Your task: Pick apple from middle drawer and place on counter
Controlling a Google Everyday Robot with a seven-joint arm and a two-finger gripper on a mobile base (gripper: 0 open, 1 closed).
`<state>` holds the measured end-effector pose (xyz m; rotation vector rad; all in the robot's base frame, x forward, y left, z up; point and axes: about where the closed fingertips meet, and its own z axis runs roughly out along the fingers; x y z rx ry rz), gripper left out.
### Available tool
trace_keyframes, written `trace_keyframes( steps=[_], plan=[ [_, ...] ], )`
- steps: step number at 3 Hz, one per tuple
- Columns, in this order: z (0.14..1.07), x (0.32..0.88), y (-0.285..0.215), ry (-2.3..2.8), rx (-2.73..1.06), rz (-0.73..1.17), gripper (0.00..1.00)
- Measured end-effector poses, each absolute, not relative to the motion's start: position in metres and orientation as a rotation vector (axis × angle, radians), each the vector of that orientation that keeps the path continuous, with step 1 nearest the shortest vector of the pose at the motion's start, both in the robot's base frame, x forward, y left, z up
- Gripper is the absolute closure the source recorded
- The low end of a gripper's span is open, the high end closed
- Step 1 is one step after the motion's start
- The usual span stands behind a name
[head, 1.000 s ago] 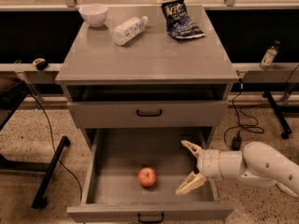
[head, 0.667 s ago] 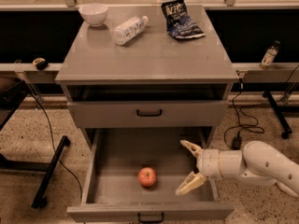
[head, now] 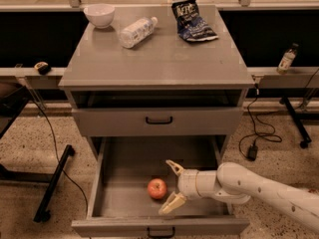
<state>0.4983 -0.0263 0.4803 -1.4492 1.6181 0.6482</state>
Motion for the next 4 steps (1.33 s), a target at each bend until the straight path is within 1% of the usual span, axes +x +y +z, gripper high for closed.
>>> trace_keyframes(
  steps=[1,2,3,4],
  plan=[
    [0.478,0.498,-0.022,1.616,-1.453,0.655,0.00],
    [0.464,0.503,-0.004,1.610,-1.456,0.712,0.00],
    [0.434,0.514,0.018,1.617,-1.401,0.803,0.00],
    [0.408,0.522,0.027,1.651,-1.352,0.822,0.00]
  ],
)
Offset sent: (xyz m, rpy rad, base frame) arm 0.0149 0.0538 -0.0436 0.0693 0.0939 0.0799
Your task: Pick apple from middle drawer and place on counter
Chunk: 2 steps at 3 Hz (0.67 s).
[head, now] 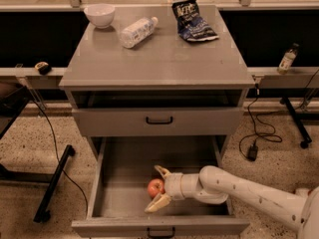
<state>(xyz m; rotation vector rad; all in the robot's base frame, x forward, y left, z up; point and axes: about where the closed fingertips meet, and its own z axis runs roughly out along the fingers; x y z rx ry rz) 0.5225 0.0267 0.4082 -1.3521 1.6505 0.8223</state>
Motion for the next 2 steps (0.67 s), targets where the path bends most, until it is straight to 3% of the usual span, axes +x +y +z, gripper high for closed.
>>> trace_keyframes(
  steps=[1,2],
  plan=[
    [0.392,0.529,0.025,1.673,-1.282,0.811,0.00],
    [0.381,0.535,0.024,1.676,-1.233,0.797,0.18]
  ],
)
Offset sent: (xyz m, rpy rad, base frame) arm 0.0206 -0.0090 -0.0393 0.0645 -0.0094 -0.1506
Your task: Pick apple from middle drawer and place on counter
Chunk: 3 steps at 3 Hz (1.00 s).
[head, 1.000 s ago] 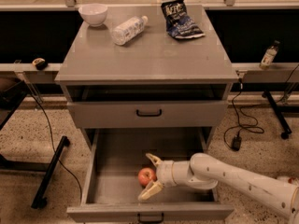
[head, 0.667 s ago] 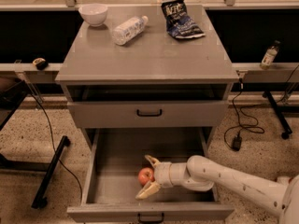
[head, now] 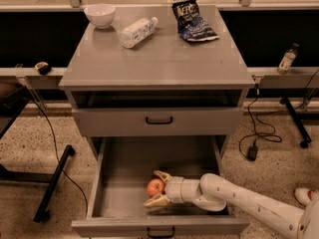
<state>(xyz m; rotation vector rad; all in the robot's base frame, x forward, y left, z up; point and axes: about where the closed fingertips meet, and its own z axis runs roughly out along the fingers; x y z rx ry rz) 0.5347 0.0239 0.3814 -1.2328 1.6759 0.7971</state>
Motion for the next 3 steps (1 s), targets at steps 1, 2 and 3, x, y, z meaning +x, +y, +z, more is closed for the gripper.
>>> trace_keyframes(
  steps=[1,2,3],
  plan=[
    [0.373,0.537,0.021,1.660,-1.175,0.809,0.41],
    [0.375,0.537,0.021,1.648,-1.162,0.812,0.65],
    [0.403,0.532,0.021,1.551,-1.190,0.797,0.88]
  ],
)
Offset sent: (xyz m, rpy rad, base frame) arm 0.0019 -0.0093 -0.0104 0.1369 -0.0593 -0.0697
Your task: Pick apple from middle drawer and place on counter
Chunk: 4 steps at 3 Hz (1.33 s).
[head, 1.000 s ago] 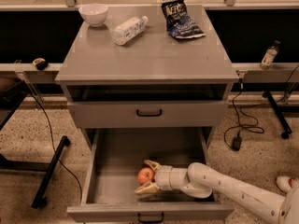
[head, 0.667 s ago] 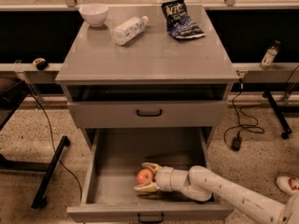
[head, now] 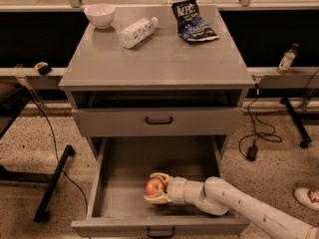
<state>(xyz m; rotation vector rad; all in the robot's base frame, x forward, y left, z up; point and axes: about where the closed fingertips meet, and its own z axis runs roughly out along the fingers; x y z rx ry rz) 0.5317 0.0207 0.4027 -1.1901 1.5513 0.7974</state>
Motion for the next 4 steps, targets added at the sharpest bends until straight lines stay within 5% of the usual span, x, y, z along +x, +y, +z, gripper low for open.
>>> trace_keyframes(
  steps=[1,4],
  plan=[
    [0.451,0.520,0.022,1.438,-1.262,0.771,1.00],
    [0.592,0.527,-0.059,1.240,-1.334,0.882,1.00]
  ],
)
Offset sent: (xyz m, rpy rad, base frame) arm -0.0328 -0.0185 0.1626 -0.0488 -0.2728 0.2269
